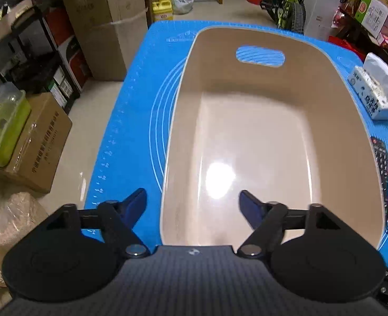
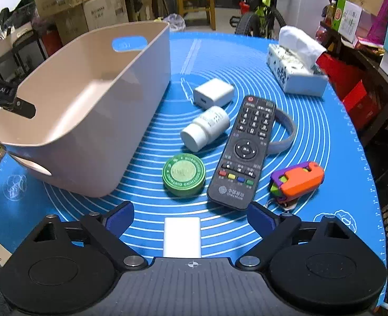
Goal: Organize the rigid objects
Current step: 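Grasp the bin rim with the left tool while the right tool grasps the white charger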
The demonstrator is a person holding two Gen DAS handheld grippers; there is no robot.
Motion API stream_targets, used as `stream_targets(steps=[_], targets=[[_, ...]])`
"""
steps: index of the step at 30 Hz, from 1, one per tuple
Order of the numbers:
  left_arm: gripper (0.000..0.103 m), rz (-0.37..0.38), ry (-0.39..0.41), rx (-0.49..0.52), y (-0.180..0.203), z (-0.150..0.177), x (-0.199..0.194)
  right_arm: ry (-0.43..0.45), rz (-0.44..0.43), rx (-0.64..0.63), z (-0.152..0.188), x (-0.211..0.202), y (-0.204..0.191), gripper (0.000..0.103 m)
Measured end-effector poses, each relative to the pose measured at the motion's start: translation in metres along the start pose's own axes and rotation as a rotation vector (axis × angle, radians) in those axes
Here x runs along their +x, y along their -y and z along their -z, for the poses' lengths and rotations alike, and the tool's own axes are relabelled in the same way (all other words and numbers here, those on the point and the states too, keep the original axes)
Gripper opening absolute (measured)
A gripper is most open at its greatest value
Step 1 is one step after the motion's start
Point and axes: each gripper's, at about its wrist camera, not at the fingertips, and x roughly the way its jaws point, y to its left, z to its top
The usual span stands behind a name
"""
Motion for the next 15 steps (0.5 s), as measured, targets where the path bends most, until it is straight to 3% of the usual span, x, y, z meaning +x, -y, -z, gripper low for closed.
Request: stream_targets(steps=[4,10,13,15], targets=[[0.072,-0.041,-0.026,0.024,0.001,0.004,0.010,-0.042,-0.004,0.009,-0.001,0.009,0.001,0.088],[0.051,-0.011,-0.054,0.061,0.008,0.002,0.016,-0.088,0.018,-0.022,0.002,0.018,-0.003,0.083],[0.047,-0.023,-0.055,0.071,0.010,0.002,0.016,-0.106,0.023,-0.022,0.002,0.022,-0.003,0.079],[0.036,-0.022,-0.053,0.052,0.006,0.002,0.015,-0.113,0.026,-0.026,0.003,0.024,-0.005,0.076]])
